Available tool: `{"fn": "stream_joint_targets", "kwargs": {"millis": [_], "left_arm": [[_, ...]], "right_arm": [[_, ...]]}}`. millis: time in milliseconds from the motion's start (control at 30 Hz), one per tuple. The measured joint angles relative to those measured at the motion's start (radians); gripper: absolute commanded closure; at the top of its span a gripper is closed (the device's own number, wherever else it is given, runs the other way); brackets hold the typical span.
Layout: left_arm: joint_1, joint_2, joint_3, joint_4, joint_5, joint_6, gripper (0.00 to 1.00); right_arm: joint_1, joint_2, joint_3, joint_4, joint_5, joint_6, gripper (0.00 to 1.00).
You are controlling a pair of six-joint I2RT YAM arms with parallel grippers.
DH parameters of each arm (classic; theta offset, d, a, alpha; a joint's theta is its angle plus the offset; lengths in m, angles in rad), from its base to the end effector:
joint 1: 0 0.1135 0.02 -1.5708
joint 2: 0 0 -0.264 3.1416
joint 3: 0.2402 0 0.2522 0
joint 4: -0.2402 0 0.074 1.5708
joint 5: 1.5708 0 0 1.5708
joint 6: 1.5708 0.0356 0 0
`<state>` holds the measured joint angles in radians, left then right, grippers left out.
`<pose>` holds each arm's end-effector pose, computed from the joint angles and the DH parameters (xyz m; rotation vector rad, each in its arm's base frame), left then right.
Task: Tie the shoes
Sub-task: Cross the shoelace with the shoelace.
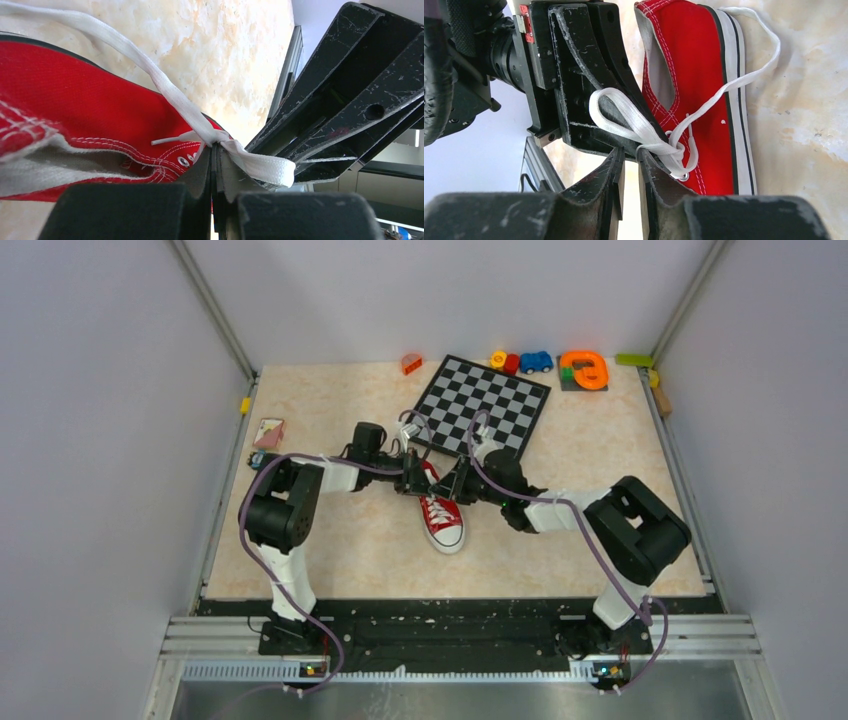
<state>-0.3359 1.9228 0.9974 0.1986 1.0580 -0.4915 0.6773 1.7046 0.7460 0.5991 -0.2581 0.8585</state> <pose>0.3435 -0.1528 0.1409 0.4189 2.3166 -1.6298 0.2644 0.2243 0.1710 0.0021 2.1382 1.2232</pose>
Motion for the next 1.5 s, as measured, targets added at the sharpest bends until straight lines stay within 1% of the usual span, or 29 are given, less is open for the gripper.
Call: {"fn": "stream_joint_targets", "kwargs": {"millis": [100,233,267,433,633,800,933,1167,1300,1500], "left_arm": [[0.000,0.000,-0.006,0.011,0.000,-0.013,1.00],[-0.002,0.000,-0.006,0.014,0.005,-0.019,1.00],[-0.003,0.000,-0.006,0.009,0.008,-0.019,1.00],[-0.013,0.000,0.001,-0.020,0.028,-0.009,1.00],[-0.017,0.000,0.005,-0.057,0.037,0.003,1.00],[-0.018,0.000,0.025,-0.095,0.037,0.024,1.00],[-0.018,0.001,0.039,-0.117,0.035,0.040,1.00],[-0.018,0.002,0.056,-0.150,0.032,0.059,1.00],[-0.018,0.007,0.059,-0.159,0.030,0.068,1.00],[-0.018,0.013,0.064,-0.169,0.030,0.074,1.00]], "right_arm": [[-0.004,-0.003,0.000,-0.006,-0.007,-0.005,0.79],[-0.025,-0.043,-0.011,-0.037,-0.007,-0.026,0.69],[-0.032,-0.060,-0.016,-0.047,-0.003,-0.035,0.67],[-0.054,-0.124,-0.022,-0.074,0.010,-0.073,0.66],[-0.065,-0.129,-0.054,-0.077,0.000,-0.081,0.70],[-0.084,-0.152,-0.142,-0.067,-0.003,-0.084,0.84],[-0.087,-0.163,-0.202,-0.042,-0.016,-0.089,0.90],[-0.079,-0.161,-0.222,0.038,-0.056,-0.089,0.90],[-0.065,-0.124,-0.218,0.090,-0.063,-0.088,0.89],[-0.044,-0.070,-0.202,0.111,-0.065,-0.081,0.88]]}}
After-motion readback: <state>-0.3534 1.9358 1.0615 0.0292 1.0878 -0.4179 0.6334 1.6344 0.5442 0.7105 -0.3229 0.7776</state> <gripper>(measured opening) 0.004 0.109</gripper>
